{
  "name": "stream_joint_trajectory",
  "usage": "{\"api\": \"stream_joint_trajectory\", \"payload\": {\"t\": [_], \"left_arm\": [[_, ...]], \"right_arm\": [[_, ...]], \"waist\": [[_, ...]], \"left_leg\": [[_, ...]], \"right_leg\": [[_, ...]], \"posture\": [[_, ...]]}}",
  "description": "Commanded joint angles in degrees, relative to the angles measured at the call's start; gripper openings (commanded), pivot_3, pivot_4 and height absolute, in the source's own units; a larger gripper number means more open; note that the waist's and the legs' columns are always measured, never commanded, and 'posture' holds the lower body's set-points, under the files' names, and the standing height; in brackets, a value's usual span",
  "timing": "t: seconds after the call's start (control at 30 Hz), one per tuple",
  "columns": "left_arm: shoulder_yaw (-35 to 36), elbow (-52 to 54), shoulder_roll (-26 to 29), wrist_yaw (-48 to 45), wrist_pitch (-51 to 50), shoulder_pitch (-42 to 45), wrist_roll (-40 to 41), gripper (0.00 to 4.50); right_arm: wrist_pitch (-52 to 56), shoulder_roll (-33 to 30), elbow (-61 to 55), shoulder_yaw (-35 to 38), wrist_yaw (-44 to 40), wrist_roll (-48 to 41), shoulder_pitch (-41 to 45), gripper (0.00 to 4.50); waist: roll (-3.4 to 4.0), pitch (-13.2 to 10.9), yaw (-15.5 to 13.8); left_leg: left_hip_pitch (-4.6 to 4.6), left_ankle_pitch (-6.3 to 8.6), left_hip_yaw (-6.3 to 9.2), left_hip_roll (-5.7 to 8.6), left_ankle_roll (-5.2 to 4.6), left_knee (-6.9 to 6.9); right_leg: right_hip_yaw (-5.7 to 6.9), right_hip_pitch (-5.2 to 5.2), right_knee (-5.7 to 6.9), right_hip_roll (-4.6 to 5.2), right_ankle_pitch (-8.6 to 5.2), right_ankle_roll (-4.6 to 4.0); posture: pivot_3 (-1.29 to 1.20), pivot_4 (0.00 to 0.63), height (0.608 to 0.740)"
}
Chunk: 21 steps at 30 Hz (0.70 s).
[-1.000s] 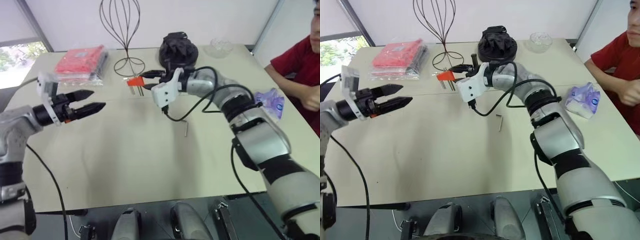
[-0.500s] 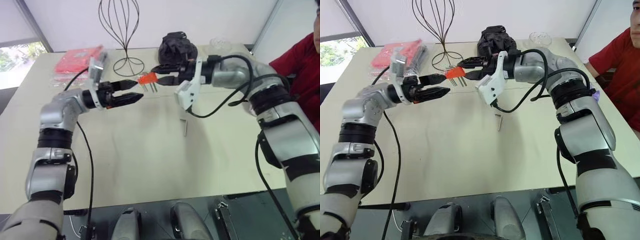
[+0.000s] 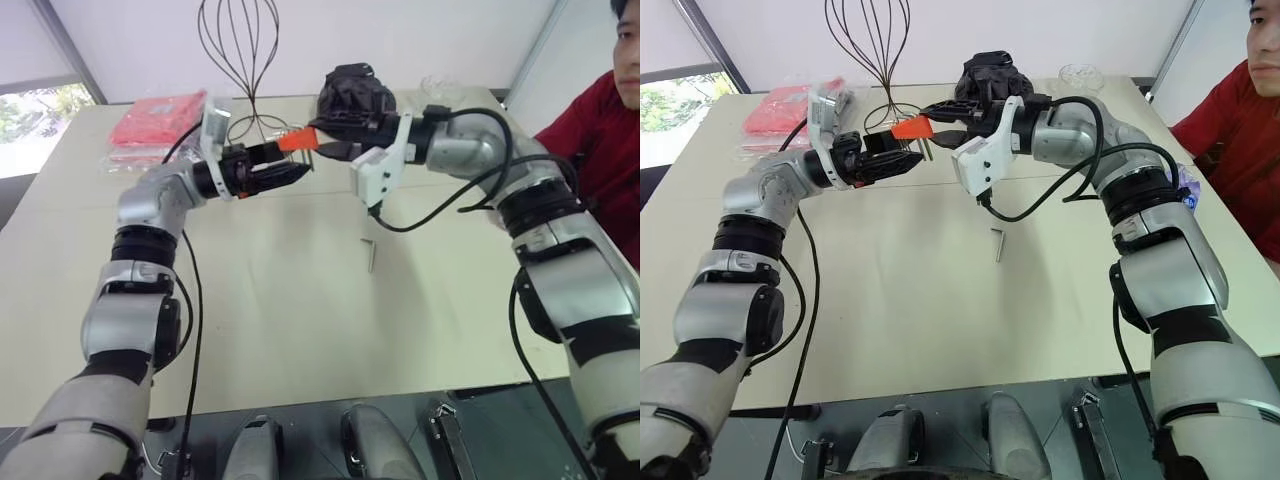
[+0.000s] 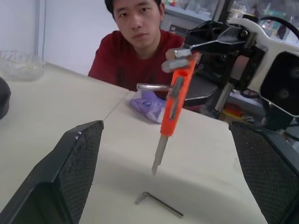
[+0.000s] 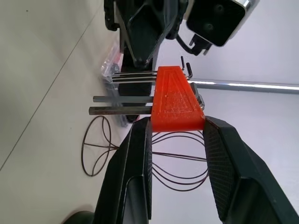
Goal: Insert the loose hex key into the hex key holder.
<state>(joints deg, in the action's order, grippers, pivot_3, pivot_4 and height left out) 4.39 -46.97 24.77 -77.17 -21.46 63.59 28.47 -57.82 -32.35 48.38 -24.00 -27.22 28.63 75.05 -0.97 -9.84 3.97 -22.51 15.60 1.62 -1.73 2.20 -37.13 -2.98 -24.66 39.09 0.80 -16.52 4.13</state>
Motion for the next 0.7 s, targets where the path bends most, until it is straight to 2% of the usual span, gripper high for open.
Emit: {"api": "stream_joint_trajectory", "payload": {"t": [0.03, 0.37, 0.5, 0.7], "left_arm": [[2.1, -0.5, -0.6, 0.2, 1.9, 2.5, -0.1, 4.50], [3.2, -1.8, -2.3, -0.4, 2.2, 3.8, -0.7, 4.50], [3.4, -1.7, -2.7, -0.3, 2.0, 4.0, -0.7, 3.30], [3.1, -1.7, -3.3, -0.5, 2.6, 3.2, -1.4, 0.18]], "right_arm": [[0.7, 0.3, -3.3, 1.9, -0.1, -2.1, 0.3, 0.97], [1.7, 0.7, -5.6, 1.8, -0.6, -2.7, -1.4, 0.97], [2.0, 0.9, -6.5, 1.8, -0.9, -2.8, -2.3, 0.97], [2.8, 1.0, -7.5, 1.9, -1.2, -3.2, -3.0, 0.97]], "waist": [[0.00, 0.0, 0.0], [0.00, 0.0, 0.0], [0.00, 0.0, 0.0], [0.00, 0.0, 0.0]], "left_leg": [[0.00, 0.00, 0.00, 0.00, 0.00, 0.00], [0.00, 0.00, 0.01, 0.00, 0.00, 0.00], [0.00, 0.00, 0.01, 0.00, 0.01, 0.00], [0.00, -0.01, 0.00, 0.00, 0.01, 0.00]], "right_leg": [[0.00, 0.00, 0.00, 0.00, 0.00, 0.00], [0.00, 0.00, 0.00, 0.00, 0.00, 0.00], [0.00, 0.00, 0.01, 0.00, 0.00, 0.00], [0.00, 0.00, 0.00, 0.00, 0.00, 0.00]], "posture": [[0.00, 0.150, 0.740], [0.00, 0.150, 0.740], [0.00, 0.150, 0.740], [0.00, 0.150, 0.740]]}}
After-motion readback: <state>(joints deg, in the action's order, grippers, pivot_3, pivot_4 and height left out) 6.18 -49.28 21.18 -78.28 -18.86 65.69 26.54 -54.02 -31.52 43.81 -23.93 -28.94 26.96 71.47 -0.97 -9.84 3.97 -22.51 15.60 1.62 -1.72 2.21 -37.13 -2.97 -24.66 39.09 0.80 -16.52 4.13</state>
